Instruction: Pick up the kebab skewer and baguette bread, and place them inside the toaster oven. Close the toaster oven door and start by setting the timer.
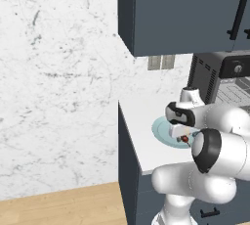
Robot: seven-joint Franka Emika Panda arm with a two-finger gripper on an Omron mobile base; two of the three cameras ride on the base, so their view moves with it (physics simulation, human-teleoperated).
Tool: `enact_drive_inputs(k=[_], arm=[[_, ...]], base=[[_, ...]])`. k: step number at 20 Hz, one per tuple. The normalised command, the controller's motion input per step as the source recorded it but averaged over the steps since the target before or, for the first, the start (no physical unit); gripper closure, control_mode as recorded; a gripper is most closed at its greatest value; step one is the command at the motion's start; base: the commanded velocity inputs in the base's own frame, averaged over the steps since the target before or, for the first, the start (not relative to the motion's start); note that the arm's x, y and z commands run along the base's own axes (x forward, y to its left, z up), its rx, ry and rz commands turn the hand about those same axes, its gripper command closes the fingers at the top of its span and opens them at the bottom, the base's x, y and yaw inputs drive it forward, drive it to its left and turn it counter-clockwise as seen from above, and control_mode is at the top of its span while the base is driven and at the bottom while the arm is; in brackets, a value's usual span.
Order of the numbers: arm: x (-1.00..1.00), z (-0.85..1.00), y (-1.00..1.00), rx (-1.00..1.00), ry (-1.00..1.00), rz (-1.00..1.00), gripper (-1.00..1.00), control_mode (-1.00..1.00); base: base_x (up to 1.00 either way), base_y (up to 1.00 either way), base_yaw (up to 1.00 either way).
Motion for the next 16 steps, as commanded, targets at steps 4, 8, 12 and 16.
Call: enact_drive_inputs(k=[4, 8, 12, 16], arm=[[0.00, -0.16, -0.10, 0.05, 0.00, 0.00, -1.00, -1.00], [0.07, -0.17, 0.00, 0.02, -0.01, 0.00, -1.00, -1.00], [0.15, -0.13, 0.00, 0.00, -0.01, 0.00, -1.00, -1.00], [0.04, -0.20, 0.00, 0.00, 0.00, 0.00, -1.00, -1.00]], base=[[0.00, 0.00, 0.00], [0.00, 0.00, 0.00], [0.00, 0.00, 0.00], [0.00, 0.00, 0.00]])
